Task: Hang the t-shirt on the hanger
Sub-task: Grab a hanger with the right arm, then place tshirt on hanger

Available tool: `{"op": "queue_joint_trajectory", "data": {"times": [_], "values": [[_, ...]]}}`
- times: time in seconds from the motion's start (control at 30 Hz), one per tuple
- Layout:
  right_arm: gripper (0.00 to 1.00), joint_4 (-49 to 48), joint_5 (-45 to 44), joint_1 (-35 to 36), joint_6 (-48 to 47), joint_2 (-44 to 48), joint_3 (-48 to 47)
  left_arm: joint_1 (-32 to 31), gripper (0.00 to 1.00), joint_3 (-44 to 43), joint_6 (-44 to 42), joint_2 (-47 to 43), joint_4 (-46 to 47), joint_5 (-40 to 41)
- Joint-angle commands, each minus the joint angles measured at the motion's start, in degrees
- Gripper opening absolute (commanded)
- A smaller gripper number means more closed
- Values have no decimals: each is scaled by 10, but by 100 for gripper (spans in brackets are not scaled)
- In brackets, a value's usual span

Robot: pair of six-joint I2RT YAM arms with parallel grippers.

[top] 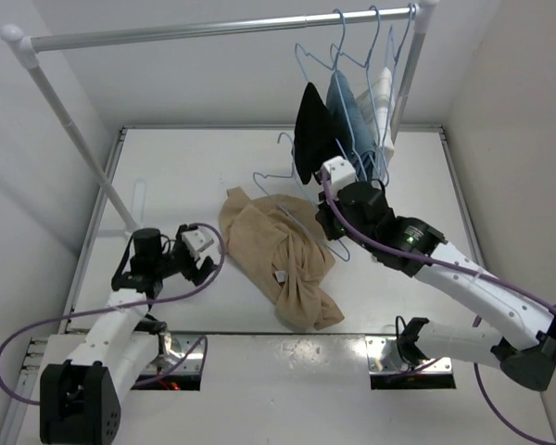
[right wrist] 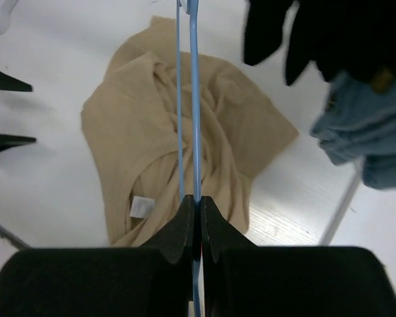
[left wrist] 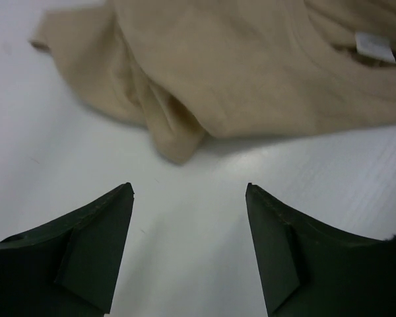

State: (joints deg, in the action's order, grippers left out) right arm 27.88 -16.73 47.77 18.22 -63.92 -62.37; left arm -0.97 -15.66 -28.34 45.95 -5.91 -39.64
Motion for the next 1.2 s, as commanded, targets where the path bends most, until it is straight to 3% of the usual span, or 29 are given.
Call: {"op": "queue_joint_trajectory", "data": {"times": [0.0, 0.07, 0.1, 0.2, 0.37, 0.47, 0.6, 0.73, 0.93, 1.17], "values": [[0, -1, -83, -3, 45, 52, 9, -35, 73, -143, -26, 58, -8, 51], [0, 11, -122, -3, 60, 60, 9, -89, 72, -217, -26, 140, -63, 163], [0, 17, -135, -3, 66, 66, 9, -103, 72, -287, -42, 166, -93, 178], [0, 30, -171, -3, 83, 71, 20, -165, 72, -366, -80, 223, -181, 204], [0, 24, -171, -3, 83, 83, 25, -298, 83, -464, -56, 321, -191, 254], [0, 24, -176, -3, 83, 88, 25, -334, 82, -498, -14, 373, -176, 283], [0, 18, -187, -3, 89, 100, 37, -374, 77, -489, 73, 425, -103, 354], [0, 13, -187, -3, 94, 105, 42, -405, 71, -448, 73, 439, -13, 439], [0, 24, -203, -3, 94, 117, 48, -426, 71, -428, 104, 459, -8, 388], [0, 30, -203, -3, 94, 117, 53, -432, 70, -416, 125, 498, -1, 402]]}}
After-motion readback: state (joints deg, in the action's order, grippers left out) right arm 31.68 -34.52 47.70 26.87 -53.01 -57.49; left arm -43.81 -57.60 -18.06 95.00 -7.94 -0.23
